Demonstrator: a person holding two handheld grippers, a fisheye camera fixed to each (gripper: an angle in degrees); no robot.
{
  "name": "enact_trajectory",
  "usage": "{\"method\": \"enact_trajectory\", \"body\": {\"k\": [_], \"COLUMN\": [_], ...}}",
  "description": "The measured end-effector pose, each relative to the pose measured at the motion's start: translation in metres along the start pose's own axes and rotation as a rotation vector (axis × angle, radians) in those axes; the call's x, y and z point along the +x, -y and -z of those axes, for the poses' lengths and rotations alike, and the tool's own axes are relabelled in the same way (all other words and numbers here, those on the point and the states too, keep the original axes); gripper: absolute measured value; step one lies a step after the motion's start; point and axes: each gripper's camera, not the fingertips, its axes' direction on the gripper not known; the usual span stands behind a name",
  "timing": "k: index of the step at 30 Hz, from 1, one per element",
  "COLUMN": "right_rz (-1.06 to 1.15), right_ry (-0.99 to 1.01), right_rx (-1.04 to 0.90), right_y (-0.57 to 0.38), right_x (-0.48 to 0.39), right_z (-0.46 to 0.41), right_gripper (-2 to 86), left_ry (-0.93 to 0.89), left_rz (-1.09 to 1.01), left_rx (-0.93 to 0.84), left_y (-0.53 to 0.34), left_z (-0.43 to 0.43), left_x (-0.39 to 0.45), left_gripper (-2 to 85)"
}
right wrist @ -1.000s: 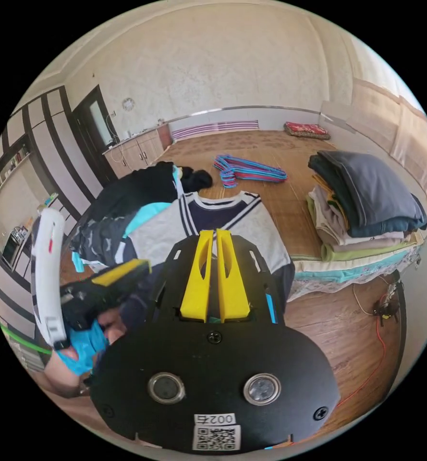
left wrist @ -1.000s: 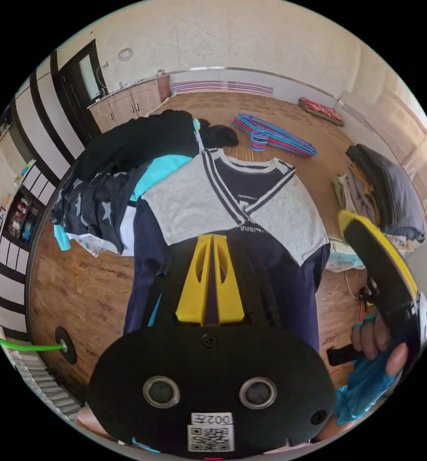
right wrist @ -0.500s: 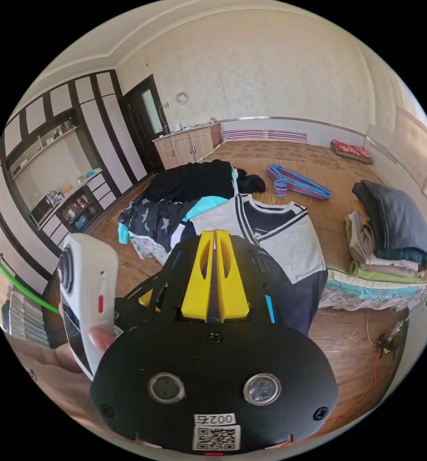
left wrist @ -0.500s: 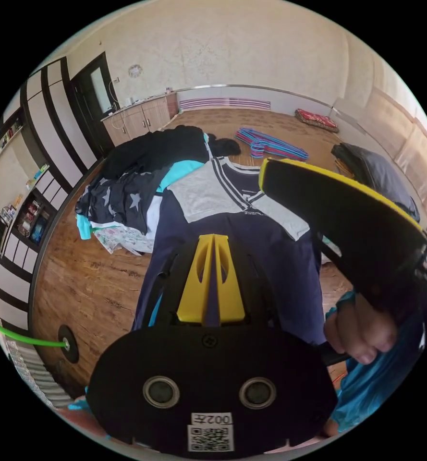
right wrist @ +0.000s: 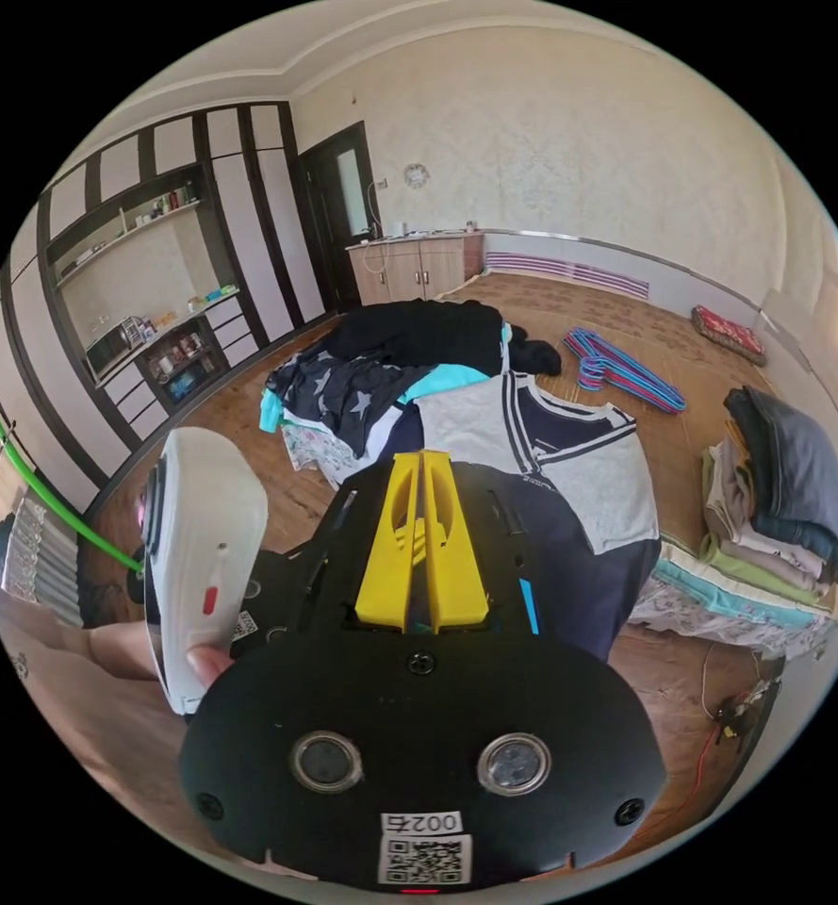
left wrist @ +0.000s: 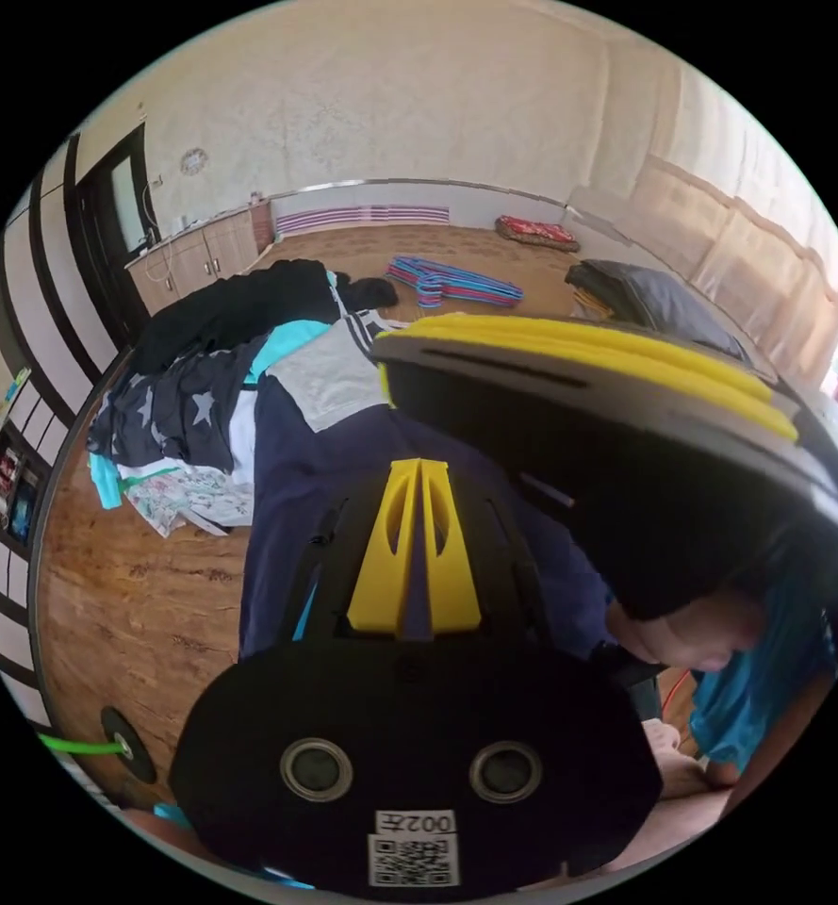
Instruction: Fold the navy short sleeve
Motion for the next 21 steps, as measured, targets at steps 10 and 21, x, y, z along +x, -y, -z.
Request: {"method": "enact_trajectory", "body": {"k": [10,21], "right_rz": [0.072,0.150], "right_ry": [0.043,0.047], "right_rx": [-0.040,-0.027], "right_y": [-0.021,-0.040], "right_x": [-0.039,-0.075], "right_z": [-0.023,-0.047], "right_gripper": [-0.8,-0.7], "left_ry": [-0.023,-0.037], "left_rz": [-0.159,-0.034], "left_rx": [0.073,-0.009], "left_y": [-0.041,-0.065], "left_z": [0.008,0.004], "left_x": [-0.001,-0.025], "left_gripper": [-1.0,-1.0]}}
